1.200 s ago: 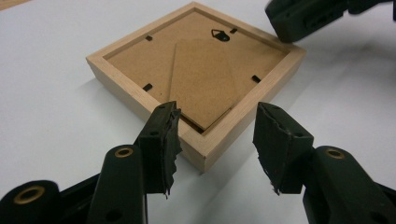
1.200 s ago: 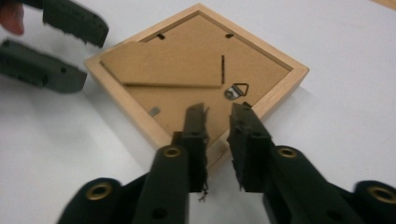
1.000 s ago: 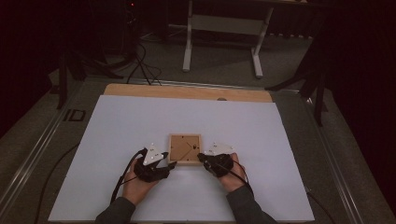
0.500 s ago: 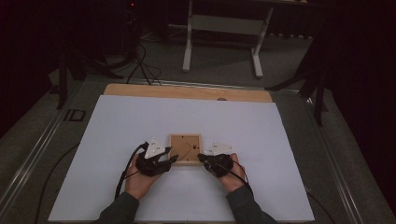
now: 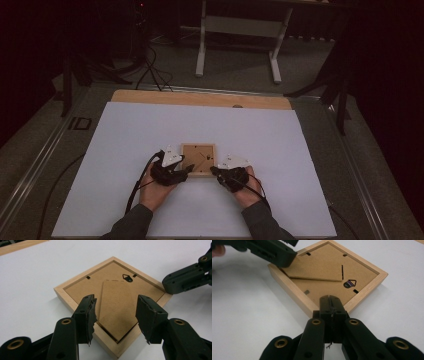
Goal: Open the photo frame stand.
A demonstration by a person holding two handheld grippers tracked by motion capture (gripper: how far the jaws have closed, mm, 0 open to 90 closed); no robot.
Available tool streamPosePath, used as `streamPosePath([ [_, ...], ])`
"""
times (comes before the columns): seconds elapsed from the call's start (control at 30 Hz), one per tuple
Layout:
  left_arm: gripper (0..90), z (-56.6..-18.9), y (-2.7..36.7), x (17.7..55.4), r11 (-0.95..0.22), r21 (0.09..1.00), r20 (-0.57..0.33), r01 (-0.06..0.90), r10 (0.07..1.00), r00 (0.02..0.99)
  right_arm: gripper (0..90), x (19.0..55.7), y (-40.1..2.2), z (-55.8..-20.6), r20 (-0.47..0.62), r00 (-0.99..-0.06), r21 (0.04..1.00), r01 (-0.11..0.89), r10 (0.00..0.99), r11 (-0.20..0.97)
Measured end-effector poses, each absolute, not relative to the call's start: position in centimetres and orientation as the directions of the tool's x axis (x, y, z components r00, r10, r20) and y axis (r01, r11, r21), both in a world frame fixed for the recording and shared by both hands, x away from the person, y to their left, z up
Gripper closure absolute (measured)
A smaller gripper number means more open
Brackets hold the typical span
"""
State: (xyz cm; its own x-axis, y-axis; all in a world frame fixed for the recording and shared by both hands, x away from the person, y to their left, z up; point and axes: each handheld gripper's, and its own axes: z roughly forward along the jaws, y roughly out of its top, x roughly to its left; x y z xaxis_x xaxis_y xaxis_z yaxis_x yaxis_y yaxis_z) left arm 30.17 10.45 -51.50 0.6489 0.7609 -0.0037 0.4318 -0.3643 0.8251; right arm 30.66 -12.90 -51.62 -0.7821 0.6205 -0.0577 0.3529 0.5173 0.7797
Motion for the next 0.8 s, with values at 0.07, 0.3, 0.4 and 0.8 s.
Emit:
streamPosePath([
  [0.07,49.2,-51.6,10.3,30.2,-0.363,0.823,-0.01,0.437,0.76,0.649,89.6,30.7,-12.9,-51.7,-0.058,-0.783,0.781,0.35,0.619,0.516],
  [0.3,47.5,-52.1,9.6,30.6,-0.374,0.812,-0.007,0.447,0.76,0.65,89.6,30.7,-12.9,-51.7,-0.059,-0.786,0.783,0.346,0.616,0.516],
  [0.4,47.3,-52.3,9.4,30.6,-0.381,0.808,-0.002,0.45,0.762,0.648,89.6,30.7,-13.0,-51.7,-0.058,-0.786,0.783,0.346,0.616,0.516],
  [0.8,50.9,-52.5,9.3,31.0,-0.387,0.799,-0.003,0.46,0.763,0.647,89.6,30.7,-12.9,-51.7,-0.055,-0.786,0.786,0.346,0.615,0.513],
])
